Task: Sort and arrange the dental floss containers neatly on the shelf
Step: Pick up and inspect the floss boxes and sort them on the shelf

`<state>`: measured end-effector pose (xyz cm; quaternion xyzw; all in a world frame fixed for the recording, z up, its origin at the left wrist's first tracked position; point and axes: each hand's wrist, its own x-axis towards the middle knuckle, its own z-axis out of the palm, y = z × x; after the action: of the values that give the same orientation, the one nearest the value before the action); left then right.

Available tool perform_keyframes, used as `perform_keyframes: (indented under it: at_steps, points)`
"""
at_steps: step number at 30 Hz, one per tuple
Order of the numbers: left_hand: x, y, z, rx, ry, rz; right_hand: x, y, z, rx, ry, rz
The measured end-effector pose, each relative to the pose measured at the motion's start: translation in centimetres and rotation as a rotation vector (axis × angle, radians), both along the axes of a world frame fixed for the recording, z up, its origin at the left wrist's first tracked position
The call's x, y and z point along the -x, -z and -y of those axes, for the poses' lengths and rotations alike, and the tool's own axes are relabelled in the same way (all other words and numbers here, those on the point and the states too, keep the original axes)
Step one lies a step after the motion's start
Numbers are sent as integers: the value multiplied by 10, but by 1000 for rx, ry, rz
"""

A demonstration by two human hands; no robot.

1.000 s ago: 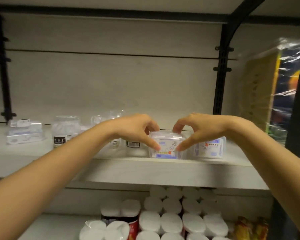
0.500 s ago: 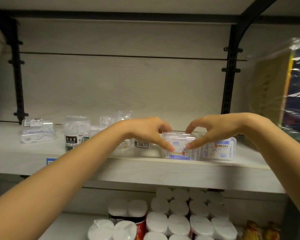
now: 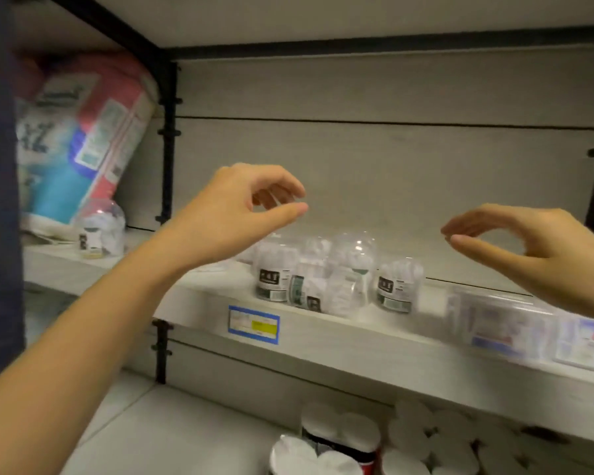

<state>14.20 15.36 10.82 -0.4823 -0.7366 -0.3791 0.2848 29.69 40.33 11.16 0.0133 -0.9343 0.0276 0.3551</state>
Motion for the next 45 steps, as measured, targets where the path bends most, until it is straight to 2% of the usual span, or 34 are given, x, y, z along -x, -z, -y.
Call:
perform_keyframes:
  at_steps: [3,7,16,21,26,33,35,38,41,43,45]
  points:
    - [39,14,64,-76,-137,72,27,15,48,-18,-62,-63]
    - [93,38,127,-95,-203,197,68,35,104,-51,-76,-86]
    - [199,53,187,39,0,146,181,39,217,47,-5,-55]
    - [224,51,195,81,71,167,233,42,238,138,115,72]
    - [234,62,189,38,130,172,292,44,232,210,423,375]
    - [241,58,176,45,177,211,317,40,243,452,505,559]
    - [244,57,171,64,140,248,314,43,243,420,474,448]
    - [248,58,162,140,159,424,297,50,251,417,292,120]
    - [241,59,156,109,472,744,283,57,276,398,167,-75]
    - [237,59,155,62,618,795,280,62,283,346,123,-136]
    - [239,59,157,19,662,791,274,65,281,387,48,-158]
